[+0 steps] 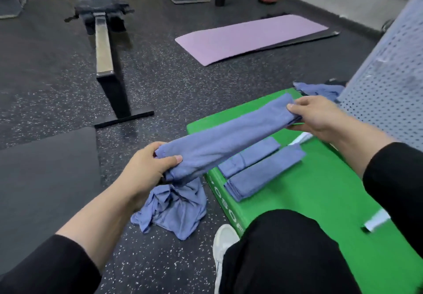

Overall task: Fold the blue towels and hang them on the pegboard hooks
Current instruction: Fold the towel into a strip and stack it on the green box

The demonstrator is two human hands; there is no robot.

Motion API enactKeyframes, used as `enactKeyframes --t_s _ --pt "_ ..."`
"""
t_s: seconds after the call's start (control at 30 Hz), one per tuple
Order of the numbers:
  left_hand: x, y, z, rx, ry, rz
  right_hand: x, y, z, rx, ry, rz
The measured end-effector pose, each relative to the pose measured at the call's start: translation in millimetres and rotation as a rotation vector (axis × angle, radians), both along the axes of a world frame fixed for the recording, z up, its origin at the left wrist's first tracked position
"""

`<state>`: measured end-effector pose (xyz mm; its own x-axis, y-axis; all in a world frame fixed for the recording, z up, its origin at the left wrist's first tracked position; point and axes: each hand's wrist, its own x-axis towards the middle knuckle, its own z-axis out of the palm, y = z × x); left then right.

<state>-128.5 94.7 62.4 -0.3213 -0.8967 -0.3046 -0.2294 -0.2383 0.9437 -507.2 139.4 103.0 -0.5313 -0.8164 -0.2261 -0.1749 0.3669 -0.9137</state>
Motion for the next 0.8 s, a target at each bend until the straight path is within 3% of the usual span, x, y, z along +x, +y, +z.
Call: enactKeyframes --t_s 0.4,0.8 --pt "-125 2 -130 0.278 -0.036 -0.019 -114 -11 -135 0.303 0.213 -0.114" --pt "-179 -41 -194 0.319 -0.076 0.000 -169 -55 -213 0.428 0.464 -0.090"
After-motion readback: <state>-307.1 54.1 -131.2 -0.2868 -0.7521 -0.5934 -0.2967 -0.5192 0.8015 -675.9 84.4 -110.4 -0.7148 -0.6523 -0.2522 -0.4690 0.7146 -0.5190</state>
